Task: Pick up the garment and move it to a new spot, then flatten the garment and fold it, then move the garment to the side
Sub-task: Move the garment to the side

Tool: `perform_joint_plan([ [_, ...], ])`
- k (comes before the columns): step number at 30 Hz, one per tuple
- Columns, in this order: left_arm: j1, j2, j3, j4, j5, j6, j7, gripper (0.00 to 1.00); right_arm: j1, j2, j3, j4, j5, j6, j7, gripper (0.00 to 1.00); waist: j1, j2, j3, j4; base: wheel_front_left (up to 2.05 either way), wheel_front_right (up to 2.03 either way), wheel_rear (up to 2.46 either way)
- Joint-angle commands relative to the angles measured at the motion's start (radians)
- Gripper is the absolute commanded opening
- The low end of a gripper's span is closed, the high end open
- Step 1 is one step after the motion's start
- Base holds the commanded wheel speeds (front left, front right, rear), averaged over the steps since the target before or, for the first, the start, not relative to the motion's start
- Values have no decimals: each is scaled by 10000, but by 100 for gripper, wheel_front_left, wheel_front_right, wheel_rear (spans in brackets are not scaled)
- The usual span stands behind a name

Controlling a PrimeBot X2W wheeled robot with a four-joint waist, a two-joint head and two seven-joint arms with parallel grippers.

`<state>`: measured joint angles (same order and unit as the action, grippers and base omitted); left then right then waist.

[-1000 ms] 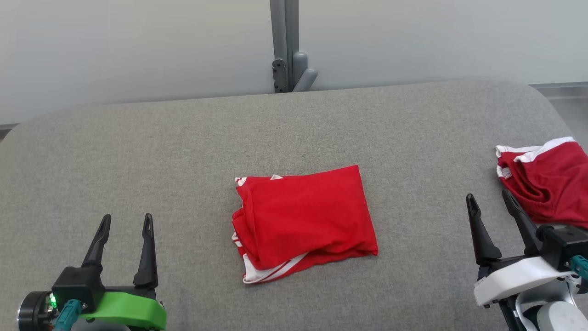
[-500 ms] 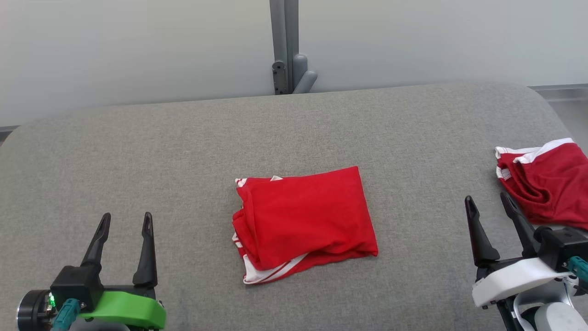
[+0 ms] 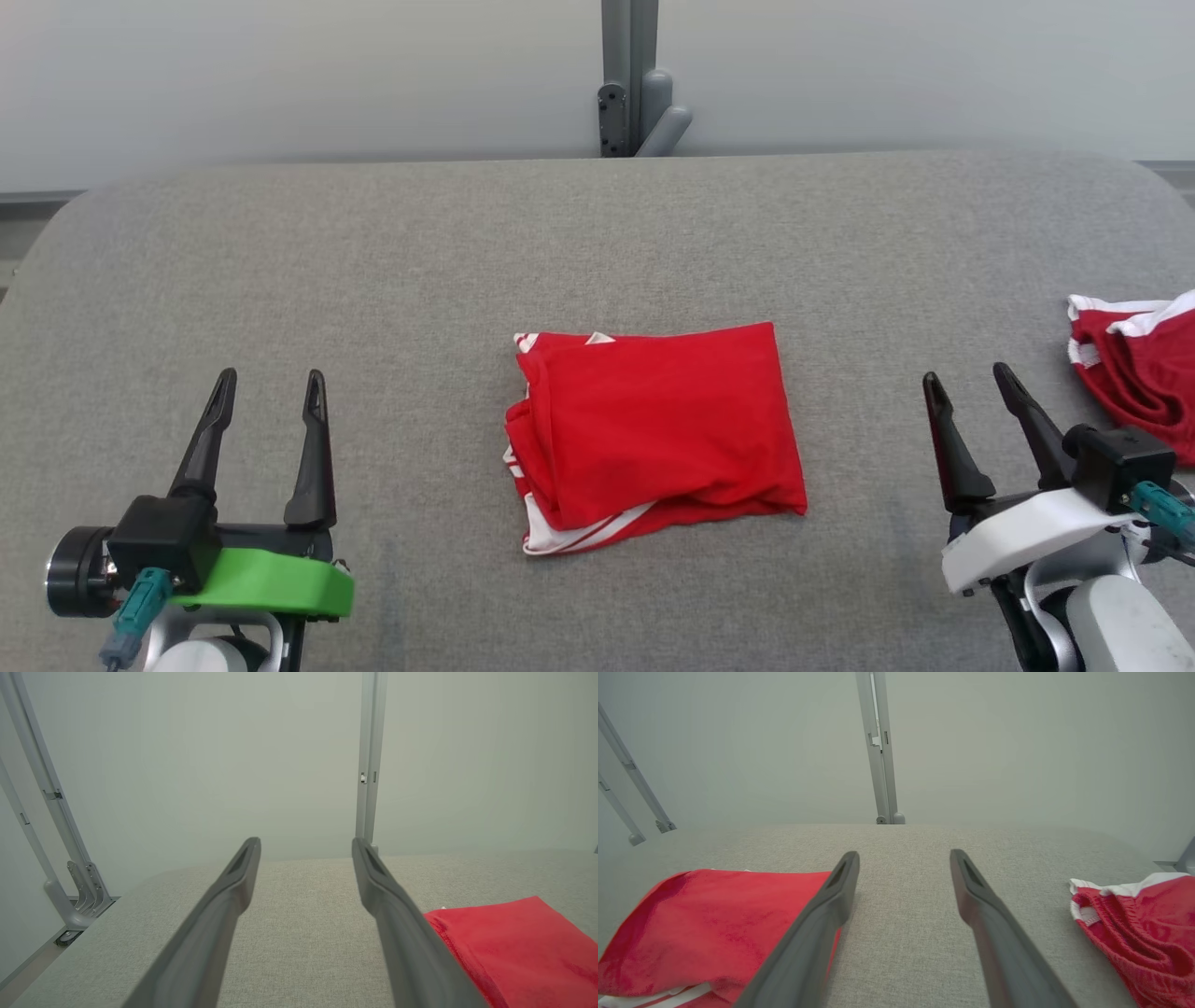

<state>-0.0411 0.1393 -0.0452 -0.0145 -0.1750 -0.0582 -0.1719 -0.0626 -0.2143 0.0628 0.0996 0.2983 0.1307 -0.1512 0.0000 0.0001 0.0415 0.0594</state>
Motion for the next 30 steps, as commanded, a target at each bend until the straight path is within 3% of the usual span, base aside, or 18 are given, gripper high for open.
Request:
perform_joint_plan([
  [1, -153, -34, -44, 47, 43, -26, -81, 100, -218, -72, 130, 208, 108, -2, -24, 100, 0, -1, 529, 521, 0, 0, 0],
  [11, -1000, -328, -326, 569, -184, -46, -650, 100, -1964, -249, 1641, 2807, 1126, -2, -293, 100, 0, -1, 1778, 1665, 0, 0, 0],
  [21, -1389, -467, -460, 907, -205, -56, -864, 100, -2986, -413, 2832, 4606, 2134, -1, 30, 100, 0, -1, 2244, 1920, 0, 0, 0],
  [22, -1425, -469, -465, 947, -203, -63, -864, 100, -3028, -420, 2976, 4755, 2321, -1, 149, 87, 0, -1, 2248, 1911, 0, 0, 0],
  [23, -1457, -472, -467, 986, -201, -72, -878, 100, -3036, -420, 3209, 4831, 2454, -1, 251, 47, 0, -1, 2243, 1901, 0, 0, 0],
  [24, -1474, -474, -461, 1008, -194, -76, -890, 100, -3033, -435, 3441, 4845, 2651, -1, 290, 18, 0, -1, 2231, 1883, 0, 0, 0],
  [25, -1494, -470, -457, 1025, -186, -81, -900, 100, -3036, -479, 3611, 4857, 2835, 1, 307, 0, 0, -1, 2220, 1857, 0, 0, 0],
  [30, -1584, -393, -436, 1021, -103, -103, -921, 100, -3144, -928, 4209, 4702, 3394, -2, 21, 0, 0, -1, 2120, 1630, 0, 0, 0],
])
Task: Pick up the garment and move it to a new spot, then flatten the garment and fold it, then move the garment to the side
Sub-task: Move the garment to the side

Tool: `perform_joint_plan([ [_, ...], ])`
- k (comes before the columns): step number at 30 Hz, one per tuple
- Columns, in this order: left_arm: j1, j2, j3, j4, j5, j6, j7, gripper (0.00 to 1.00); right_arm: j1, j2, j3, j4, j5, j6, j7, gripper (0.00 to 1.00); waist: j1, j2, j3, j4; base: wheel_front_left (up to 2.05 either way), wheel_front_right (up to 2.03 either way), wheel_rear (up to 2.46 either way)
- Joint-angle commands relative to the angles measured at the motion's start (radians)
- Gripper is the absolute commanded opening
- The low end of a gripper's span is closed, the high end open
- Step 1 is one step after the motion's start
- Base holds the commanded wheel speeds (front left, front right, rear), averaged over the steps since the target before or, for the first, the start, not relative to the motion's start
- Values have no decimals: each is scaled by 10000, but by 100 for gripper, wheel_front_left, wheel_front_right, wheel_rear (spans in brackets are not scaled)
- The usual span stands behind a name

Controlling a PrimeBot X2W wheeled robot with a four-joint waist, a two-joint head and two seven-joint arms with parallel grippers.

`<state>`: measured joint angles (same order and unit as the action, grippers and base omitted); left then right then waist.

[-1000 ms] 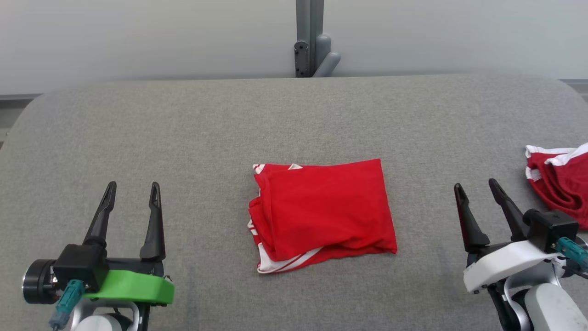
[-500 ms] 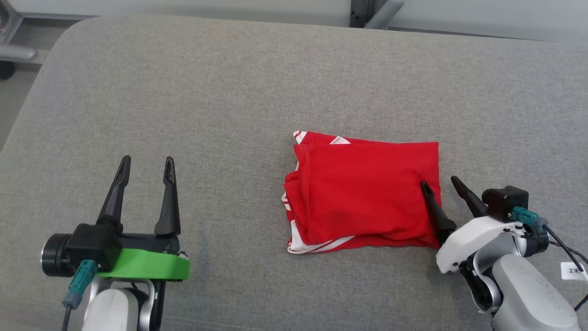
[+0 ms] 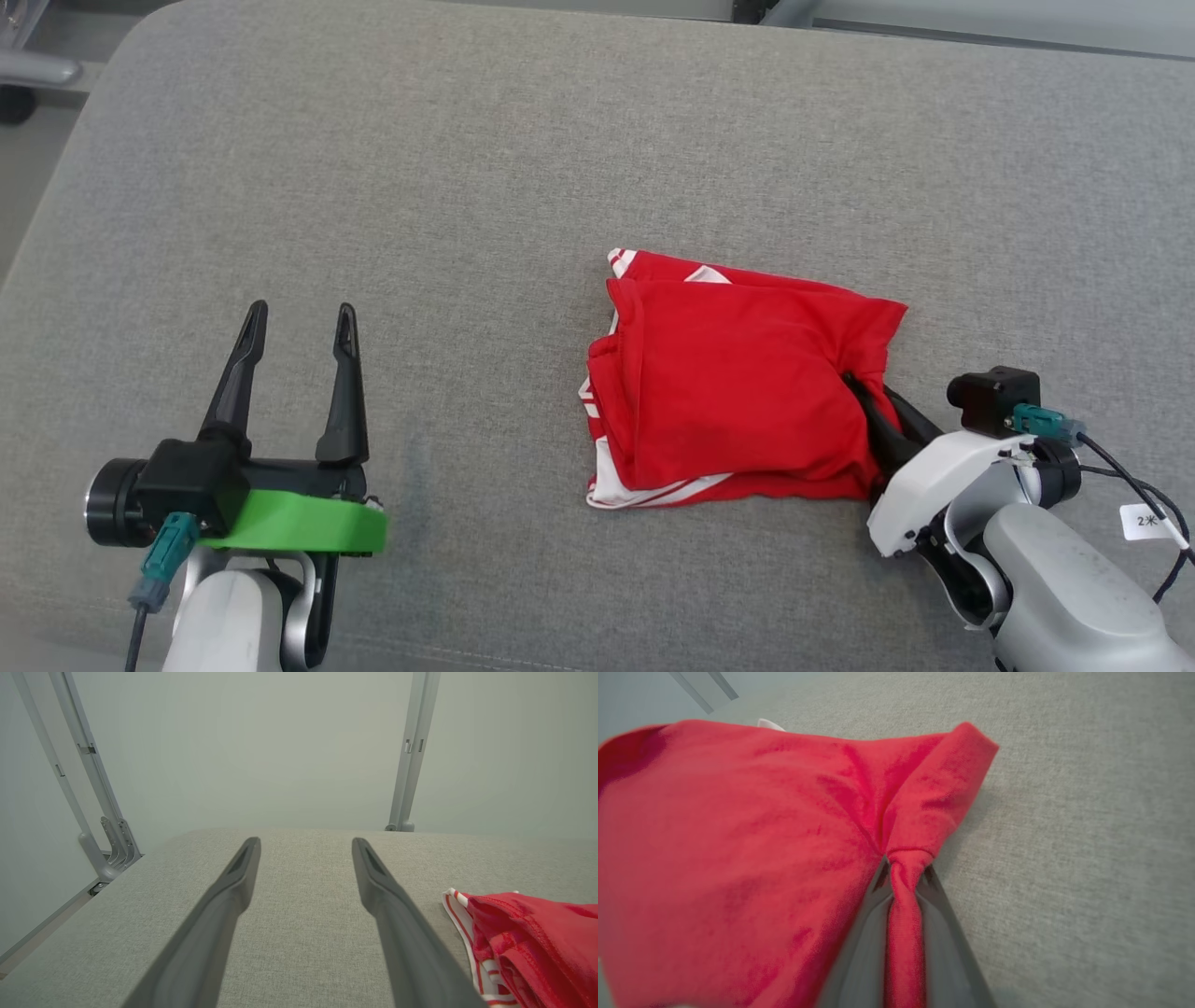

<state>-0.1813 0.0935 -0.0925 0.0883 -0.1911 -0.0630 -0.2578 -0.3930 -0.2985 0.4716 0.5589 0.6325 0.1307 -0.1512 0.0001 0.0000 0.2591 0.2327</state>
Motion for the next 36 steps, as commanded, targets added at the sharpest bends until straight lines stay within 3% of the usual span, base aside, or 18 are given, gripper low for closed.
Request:
perform_joint_plan([
  [1, -180, 82, 50, -31, 71, -51, -65, 100, 132, -180, 208, 18, 114, -2, -99, 0, -1, 0, -88, -181, 0, 0, 0],
  [9, -204, 317, 71, -336, 191, -20, -62, 100, 321, -1238, 450, -972, -231, -10, -579, 0, -1, 0, -102, -1283, 0, 0, 0],
  [19, -219, 639, 2, -818, 291, 52, 218, 100, 1202, -2055, -474, -2044, -971, -8, -355, 0, -1, 0, 61, -3017, 0, 0, 0],
  [27, -627, 982, -111, -1529, 413, -22, 646, 100, 632, -2346, -781, -3006, -1571, -10, -123, 0, -1, 0, 991, -4031, 0, 0, 0],
  [36, -1176, 1369, -121, -2372, 541, -71, 1050, 100, -550, -3955, -1162, -3640, -1849, -10, -95, 0, -1, 0, 2458, -4703, 0, 0, 0],
])
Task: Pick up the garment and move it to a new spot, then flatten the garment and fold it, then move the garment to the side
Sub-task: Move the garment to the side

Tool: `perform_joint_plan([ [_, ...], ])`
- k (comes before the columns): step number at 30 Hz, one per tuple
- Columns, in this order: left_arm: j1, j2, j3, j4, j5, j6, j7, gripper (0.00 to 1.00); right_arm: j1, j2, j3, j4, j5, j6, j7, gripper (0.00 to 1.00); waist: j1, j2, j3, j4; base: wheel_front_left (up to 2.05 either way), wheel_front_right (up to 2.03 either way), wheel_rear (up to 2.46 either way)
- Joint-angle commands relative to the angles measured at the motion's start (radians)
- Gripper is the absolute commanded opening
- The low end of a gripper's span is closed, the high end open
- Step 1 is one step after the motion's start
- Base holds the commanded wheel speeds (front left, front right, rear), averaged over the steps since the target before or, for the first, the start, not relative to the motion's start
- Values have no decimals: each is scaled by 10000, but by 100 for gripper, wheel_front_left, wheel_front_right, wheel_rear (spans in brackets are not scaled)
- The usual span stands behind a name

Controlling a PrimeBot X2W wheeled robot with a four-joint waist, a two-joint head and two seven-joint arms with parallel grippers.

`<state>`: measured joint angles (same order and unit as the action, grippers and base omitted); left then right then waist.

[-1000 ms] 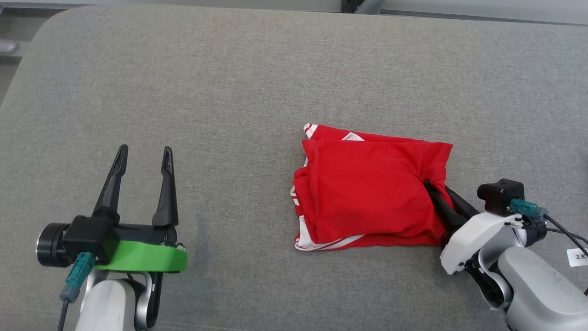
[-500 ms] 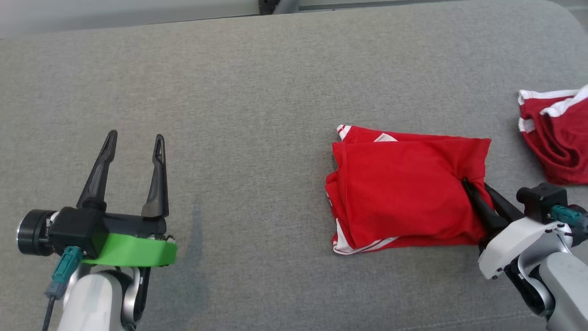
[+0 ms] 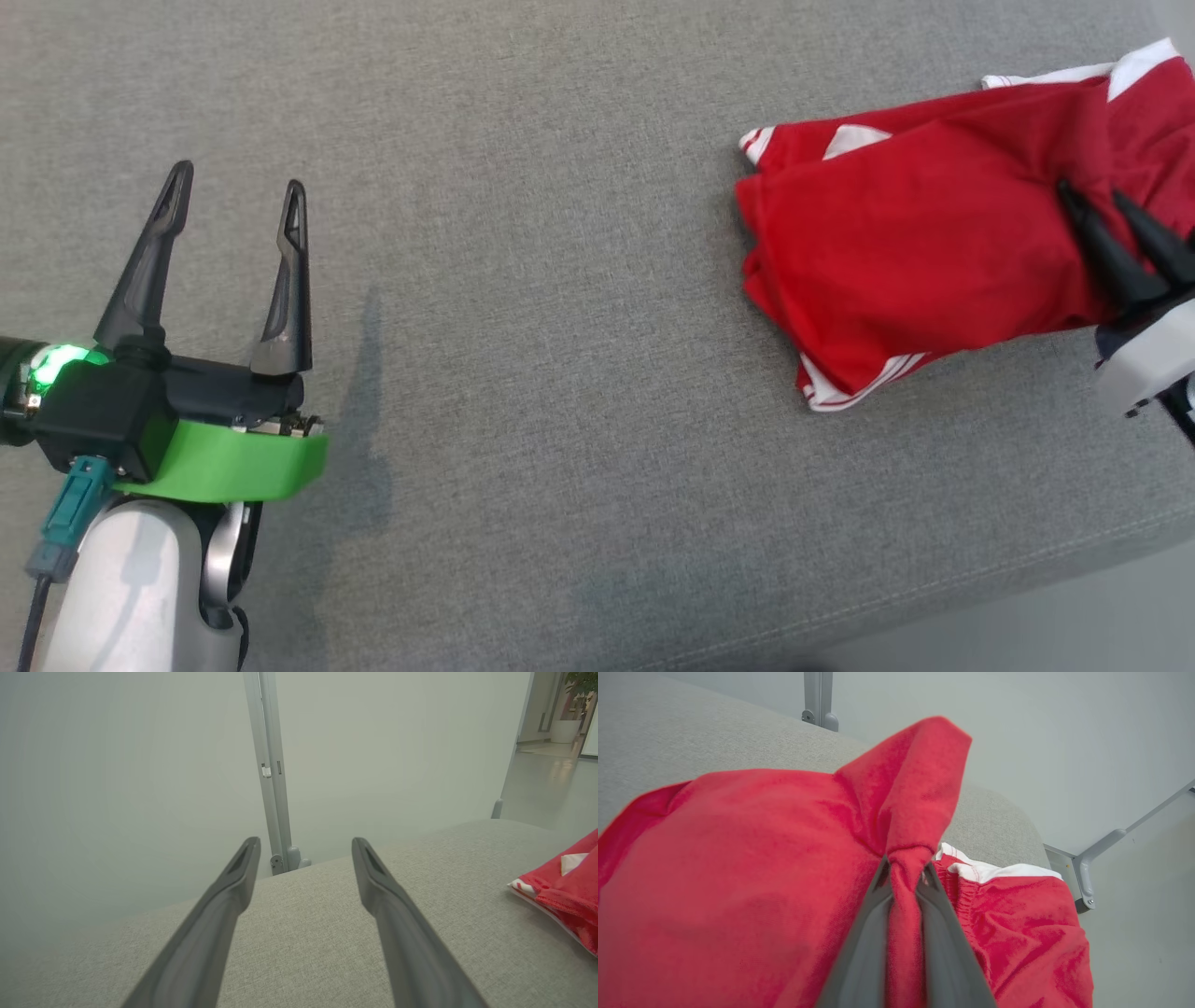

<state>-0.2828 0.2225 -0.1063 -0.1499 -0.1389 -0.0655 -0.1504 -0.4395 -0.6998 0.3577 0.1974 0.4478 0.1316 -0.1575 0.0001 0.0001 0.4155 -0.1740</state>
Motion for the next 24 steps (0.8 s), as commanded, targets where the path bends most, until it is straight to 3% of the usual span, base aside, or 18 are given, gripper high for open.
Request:
perform_joint_plan([
  [1, -227, 126, 10, -74, 47, -40, 39, 100, -199, -131, -125, -46, 40, -20, 17, 0, -1, -1, 1058, -698, 0, 0, 0],
  [10, -716, 549, 39, -660, 154, -100, 409, 100, -782, -1786, -1055, -118, 434, -20, 191, 0, -1, -1, 2152, -1008, 0, 0, 0],
  [15, -917, 686, 9, -782, 146, -128, 514, 100, -1184, -1991, -1261, 532, 737, -20, -44, 0, -1, -1, 2510, -931, 0, 0, 0],
  [18, -1023, 722, -27, -797, 115, -140, 546, 100, -1572, -1762, -1270, 1287, 825, -20, -174, 0, -1, -1, 2647, -832, 0, 0, 0],
  [19, -1025, 737, -25, -798, 114, -131, 555, 100, -1719, -1630, -1323, 1593, 811, -20, -234, 28, -1, -1, 2674, -807, 0, 0, 0],
  [20, -1034, 742, -29, -811, 110, -120, 565, 100, -1867, -1499, -1369, 1879, 832, -20, -287, 71, -1, -1, 2702, -785, 0, 0, 0],
  [21, -1048, 746, -37, -818, 108, -108, 554, 100, -1996, -1357, -1412, 2205, 842, -20, -358, 100, -1, -1, 2727, -765, 0, 0, 0],
  [24, -1050, 754, -61, -820, 100, -74, 550, 100, -2245, -883, -1555, 2961, 629, -20, -543, 100, -1, -1, 2736, -729, 0, 0, 0],
])
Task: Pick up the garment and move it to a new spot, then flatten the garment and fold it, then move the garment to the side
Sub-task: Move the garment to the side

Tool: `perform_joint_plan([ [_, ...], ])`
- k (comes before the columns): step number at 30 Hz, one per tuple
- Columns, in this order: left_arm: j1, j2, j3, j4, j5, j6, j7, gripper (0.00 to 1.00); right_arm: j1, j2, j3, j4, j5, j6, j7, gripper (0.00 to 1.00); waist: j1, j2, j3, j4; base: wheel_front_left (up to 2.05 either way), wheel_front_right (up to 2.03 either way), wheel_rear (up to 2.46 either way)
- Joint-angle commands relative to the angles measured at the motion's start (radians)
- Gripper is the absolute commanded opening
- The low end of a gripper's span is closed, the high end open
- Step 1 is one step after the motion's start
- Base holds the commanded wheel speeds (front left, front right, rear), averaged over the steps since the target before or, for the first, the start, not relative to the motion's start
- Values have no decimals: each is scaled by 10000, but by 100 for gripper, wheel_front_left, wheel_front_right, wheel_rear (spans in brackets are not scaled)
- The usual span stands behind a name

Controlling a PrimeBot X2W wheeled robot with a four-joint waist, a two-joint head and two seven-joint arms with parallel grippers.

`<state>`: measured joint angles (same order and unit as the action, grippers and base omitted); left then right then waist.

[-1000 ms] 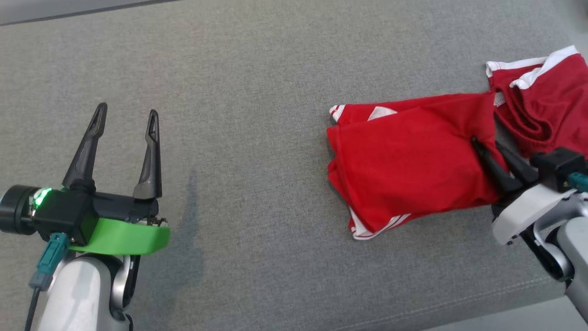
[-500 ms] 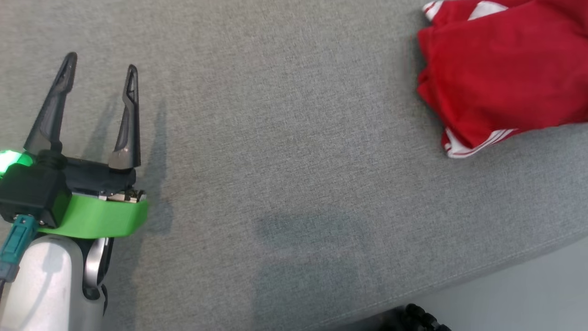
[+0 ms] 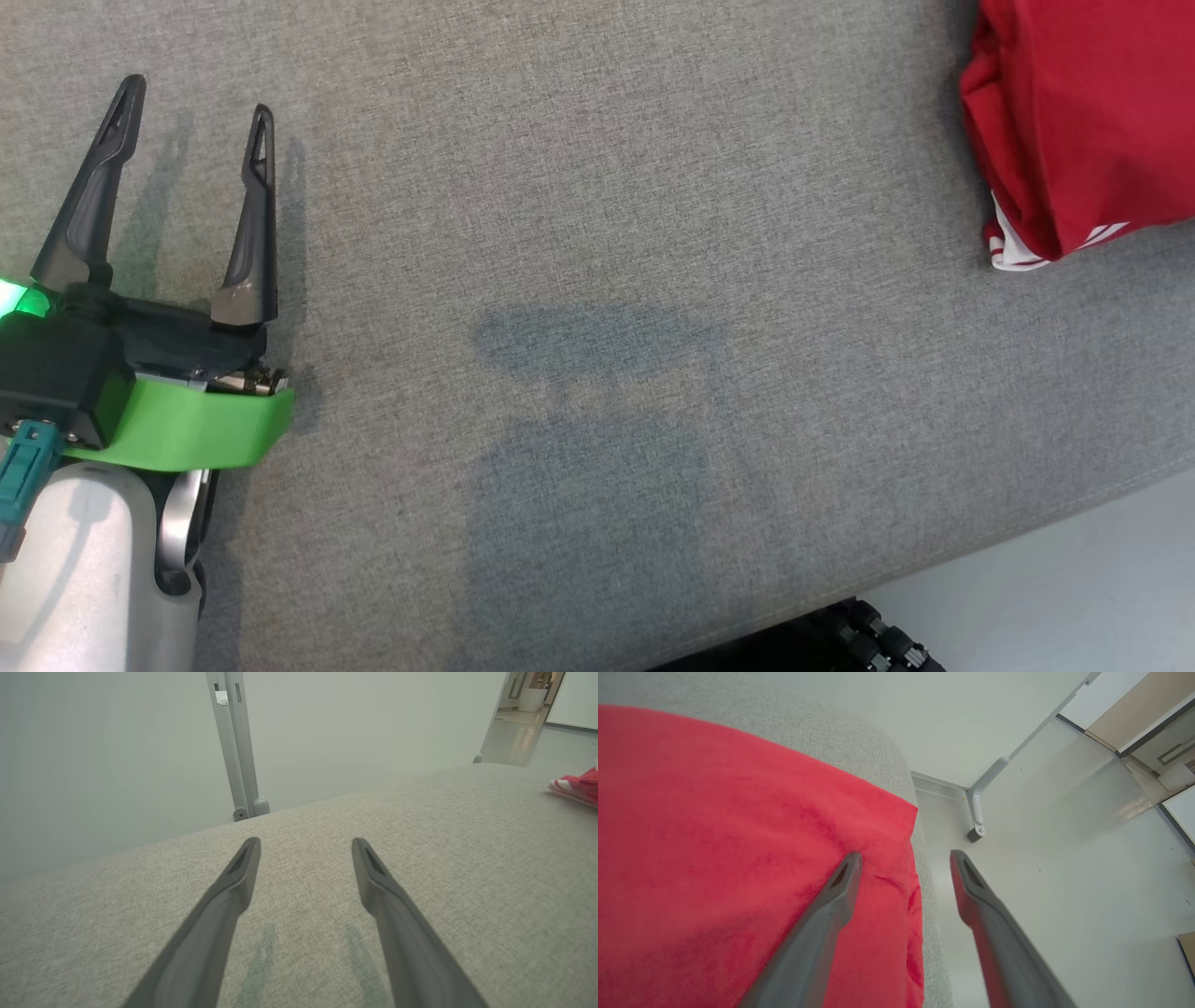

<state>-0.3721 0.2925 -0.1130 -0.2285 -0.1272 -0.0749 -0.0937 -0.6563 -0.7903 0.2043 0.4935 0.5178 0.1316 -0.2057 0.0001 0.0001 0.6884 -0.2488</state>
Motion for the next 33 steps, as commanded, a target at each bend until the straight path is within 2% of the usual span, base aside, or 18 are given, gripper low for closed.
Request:
perform_joint_plan([
  [1, -157, 48, -7, -26, -20, 36, -10, 100, -149, 168, -77, 183, -84, -20, -159, 100, -1, -1, 1, 27, 0, 0, 0],
  [4, -144, 24, -41, 61, -46, 65, -32, 100, -213, 622, -391, 667, -129, -20, -404, 100, -1, -1, -110, 39, 0, 0, 0],
  [7, -20, -44, -18, 239, -148, 127, -141, 100, -196, 1306, -1133, 515, -245, -20, -581, 100, -1, -1, -374, 14, 0, 0, 0],
  [15, 402, -287, -9, 711, -383, 344, -480, 100, 1183, 3683, -2842, -2436, -1388, -18, -606, 100, -1, -1, -1370, 124, 0, 0, 0],
  [16, 402, -287, -9, 711, -383, 344, -480, 100, 1183, 3683, -2842, -2436, -1388, -18, -606, 100, -1, -1, -1370, 124, 0, 0, 0],
  [19, 580, -411, 26, 883, -469, 433, -605, 100, 1791, 4420, -2950, -3383, -1673, -18, -606, 100, -1, -1, -1757, 270, 0, 0, 0],
  [25, 1160, -590, 312, 1164, -792, 740, -881, 100, 2618, 5671, -2352, -4572, -2021, -18, -608, 100, -1, -1, -2513, 590, 0, 0, 0],
  [30, 1488, -722, 359, 1350, -956, 847, -1051, 100, 3104, 6165, -1855, -4944, -2252, -17, -608, 100, -1, -1, -2988, 1048, 0, 0, 0],
  [33, 1629, -812, 336, 1517, -1012, 886, -1179, 100, 3290, 6226, -1649, -4940, -2391, -17, -543, 100, -1, -1, -3314, 1332, 0, 0, 0],
])
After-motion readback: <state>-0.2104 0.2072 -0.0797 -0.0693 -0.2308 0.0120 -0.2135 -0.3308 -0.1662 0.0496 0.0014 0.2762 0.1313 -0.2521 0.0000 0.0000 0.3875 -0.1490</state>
